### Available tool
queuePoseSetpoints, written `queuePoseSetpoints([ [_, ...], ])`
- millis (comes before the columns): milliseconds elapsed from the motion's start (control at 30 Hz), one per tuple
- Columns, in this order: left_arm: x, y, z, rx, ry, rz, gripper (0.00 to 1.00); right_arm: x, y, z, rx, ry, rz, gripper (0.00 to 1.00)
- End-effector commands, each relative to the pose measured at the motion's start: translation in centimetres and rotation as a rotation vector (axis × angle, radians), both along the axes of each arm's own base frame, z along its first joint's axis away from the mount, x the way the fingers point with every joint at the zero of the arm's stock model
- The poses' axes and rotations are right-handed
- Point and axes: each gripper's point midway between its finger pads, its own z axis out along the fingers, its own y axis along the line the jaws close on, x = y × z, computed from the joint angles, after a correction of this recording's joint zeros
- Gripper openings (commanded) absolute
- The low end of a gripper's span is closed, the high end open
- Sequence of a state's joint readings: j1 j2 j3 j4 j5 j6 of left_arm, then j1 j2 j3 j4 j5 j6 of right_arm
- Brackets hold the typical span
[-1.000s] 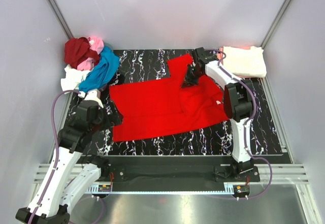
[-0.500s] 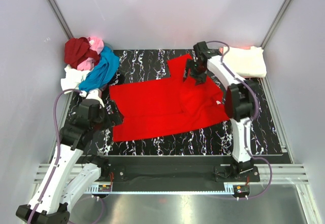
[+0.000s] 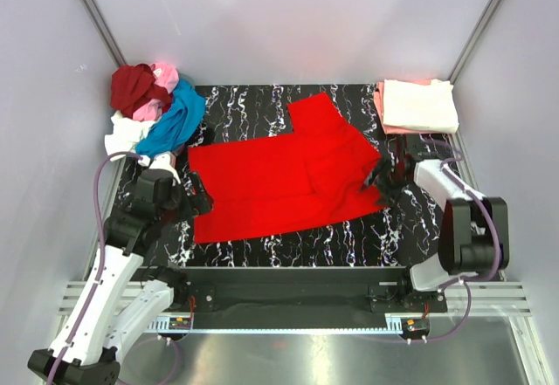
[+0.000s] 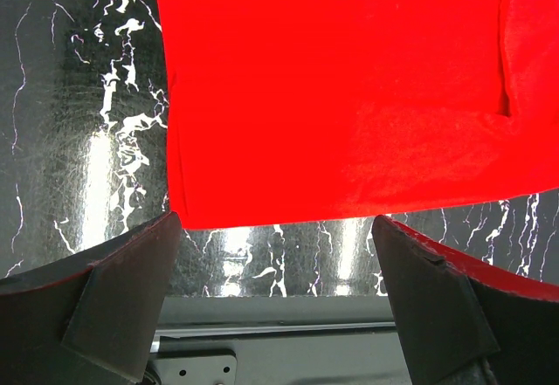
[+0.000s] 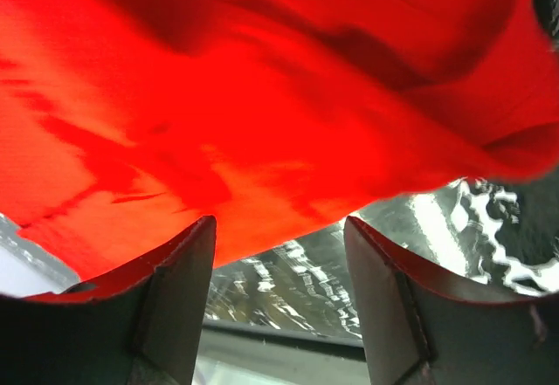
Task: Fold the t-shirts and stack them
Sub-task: Fold the tshirt
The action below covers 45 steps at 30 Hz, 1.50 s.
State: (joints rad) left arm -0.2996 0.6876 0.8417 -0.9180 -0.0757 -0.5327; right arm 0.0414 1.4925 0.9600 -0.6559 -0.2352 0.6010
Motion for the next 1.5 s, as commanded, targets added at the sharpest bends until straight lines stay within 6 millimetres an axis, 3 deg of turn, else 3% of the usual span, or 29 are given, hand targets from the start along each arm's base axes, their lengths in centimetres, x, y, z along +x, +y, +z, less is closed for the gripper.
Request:
queuePoseSetpoints([
  [0,0.9,-0.1,1.1,-0.015,-0.06,0.01,0.99,-0.2,2.5,-2.4,0.223,0.023,-0.003,0.67],
  [133,0.8,-0.1,1.0,-0.014,-0.055,0.008,0.99,-0.8,0.3,-4.6,0.192,0.078,-0.076,0.67],
  [300,0.8,0.0,0.9,-0.008,-0.052,0.011,0.99,-4.2,-3.1,-6.6,0.189,0.159,-0.233,0.66],
  [433,0.8,0.1,1.1,-0.01,-0.058,0.018,0.99,-7.8,-4.1,-7.2,0.249,0.207,-0.368,0.66],
  [500,0.8,0.2,1.0,-0.008,-0.057,0.019,0.99,-8.4,-3.8,-6.9,0.281,0.214,-0.385,0.65],
  [600,0.8,0.2,1.1,-0.008,-0.059,0.021,0.99,-8.2,-4.0,-6.6,0.274,0.186,-0.418,0.67],
  [800,0.8,0.3,1.0,-0.007,-0.056,0.027,0.99,-4.2,-5.0,-5.5,0.286,0.104,-0.395,0.71],
  [933,0.8,0.4,1.0,-0.003,-0.058,0.033,0.99,-2.6,-5.5,-6.0,0.286,0.116,-0.371,0.67],
  [1067,0.8,0.4,1.2,-0.005,-0.065,0.037,0.99,-1.7,-6.1,-6.4,0.266,0.101,-0.374,0.51],
  [1100,0.8,0.4,1.1,-0.004,-0.064,0.037,0.99,-1.5,-6.1,-6.4,0.267,0.099,-0.372,0.34],
  [1233,0.8,0.4,1.2,-0.005,-0.064,0.036,0.99,-1.3,-6.1,-6.3,0.264,0.091,-0.345,0.02],
  [1467,0.8,0.4,1.2,-0.006,-0.066,0.036,0.99,-3.9,-7.8,-4.8,0.185,0.108,-0.392,0.0],
])
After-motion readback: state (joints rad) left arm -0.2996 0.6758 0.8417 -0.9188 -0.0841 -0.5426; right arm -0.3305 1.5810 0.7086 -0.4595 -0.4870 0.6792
